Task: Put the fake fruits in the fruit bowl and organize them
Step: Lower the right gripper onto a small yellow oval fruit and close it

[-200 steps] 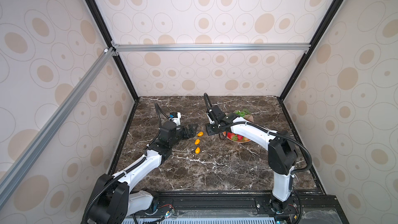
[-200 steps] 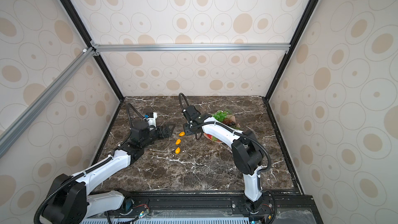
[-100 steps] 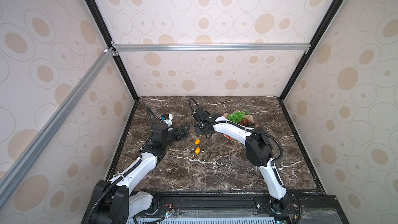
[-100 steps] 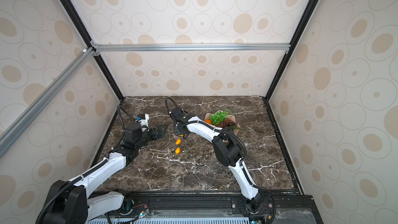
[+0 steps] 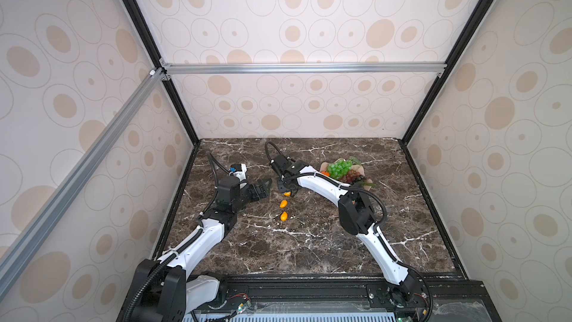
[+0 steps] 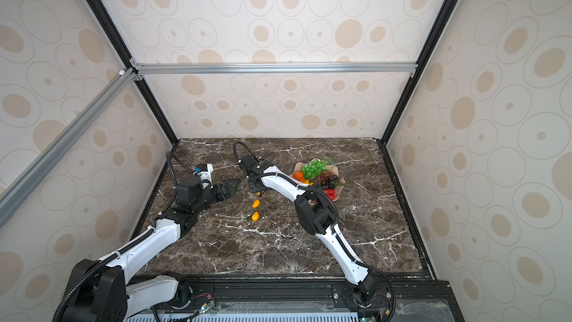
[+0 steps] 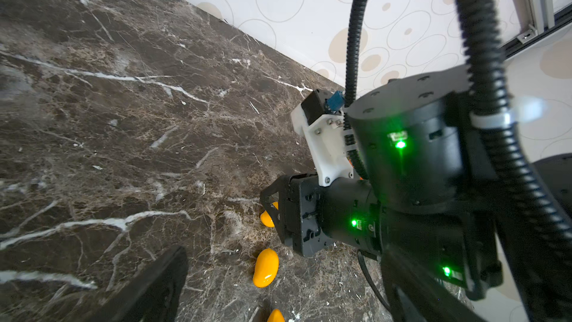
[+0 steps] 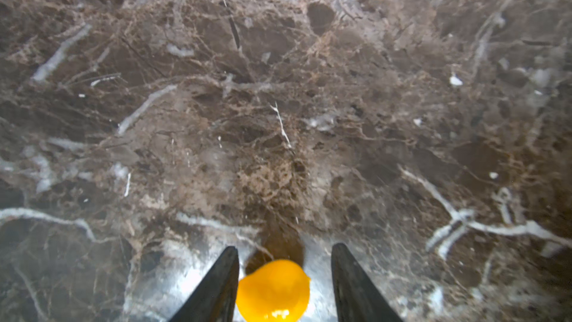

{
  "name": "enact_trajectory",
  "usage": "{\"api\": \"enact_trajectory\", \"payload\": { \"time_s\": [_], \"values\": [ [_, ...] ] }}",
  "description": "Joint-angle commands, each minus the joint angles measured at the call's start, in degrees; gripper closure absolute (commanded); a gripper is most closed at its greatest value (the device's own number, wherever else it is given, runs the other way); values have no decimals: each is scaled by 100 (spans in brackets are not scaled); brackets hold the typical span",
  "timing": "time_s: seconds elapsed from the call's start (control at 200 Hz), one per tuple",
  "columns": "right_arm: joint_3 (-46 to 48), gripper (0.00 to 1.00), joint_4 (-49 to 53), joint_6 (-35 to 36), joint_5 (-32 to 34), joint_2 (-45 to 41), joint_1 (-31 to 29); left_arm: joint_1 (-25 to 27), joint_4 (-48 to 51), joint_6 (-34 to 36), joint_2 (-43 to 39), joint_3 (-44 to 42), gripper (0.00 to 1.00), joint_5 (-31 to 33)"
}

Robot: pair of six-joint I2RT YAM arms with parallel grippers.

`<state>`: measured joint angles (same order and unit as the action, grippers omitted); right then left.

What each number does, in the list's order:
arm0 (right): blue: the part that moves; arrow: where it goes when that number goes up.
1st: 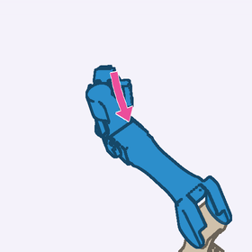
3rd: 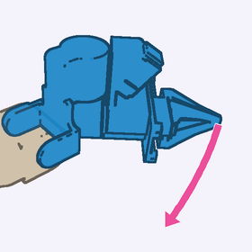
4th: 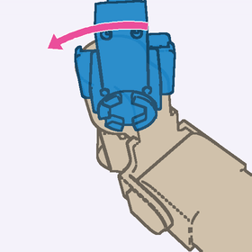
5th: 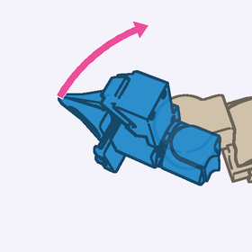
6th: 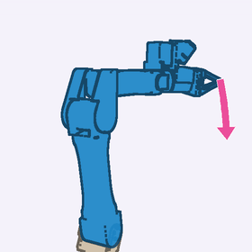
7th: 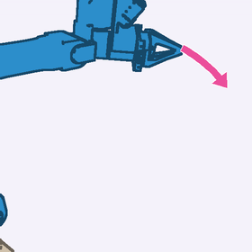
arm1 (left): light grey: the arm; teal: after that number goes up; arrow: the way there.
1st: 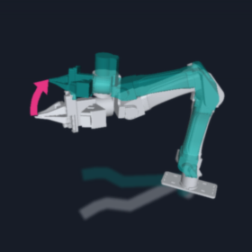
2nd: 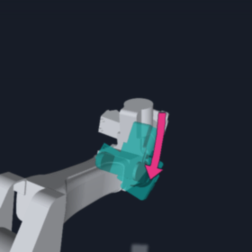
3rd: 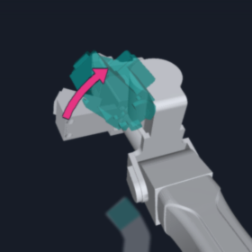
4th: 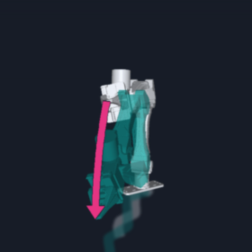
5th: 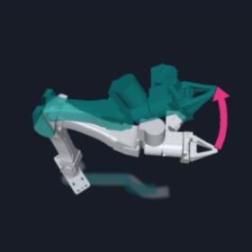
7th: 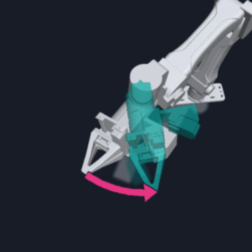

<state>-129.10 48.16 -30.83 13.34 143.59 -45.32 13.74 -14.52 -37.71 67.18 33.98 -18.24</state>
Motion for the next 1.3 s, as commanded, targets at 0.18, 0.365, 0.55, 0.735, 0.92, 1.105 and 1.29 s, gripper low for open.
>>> {"api": "enact_trajectory", "payload": {
  "time_s": [0.18,0.365,0.55,0.735,0.92,1.105,1.29],
  "values": [
    [-361,49,520,-29,-62,289,3,-93,-120,31,-80,-31,2,-73],
    [-300,48,605,-21,-53,250,12,-99,-125,-23,-67,-10,2,-134],
    [-31,48,605,-15,-65,186,8,-99,-122,-21,-29,12,2,-145],
    [244,49,518,-45,-147,45,7,-99,-281,-61,-38,-5,2,-191],
    [333,56,463,-63,-207,21,26,-100,-336,-92,-29,-7,2,-209],
    [414,64,420,-80,-256,-29,23,-97,-332,-95,-12,14,2,-252],
    [484,67,388,-83,-264,-83,38,-99,-340,-96,-64,-31,2,-224]
  ]
}}
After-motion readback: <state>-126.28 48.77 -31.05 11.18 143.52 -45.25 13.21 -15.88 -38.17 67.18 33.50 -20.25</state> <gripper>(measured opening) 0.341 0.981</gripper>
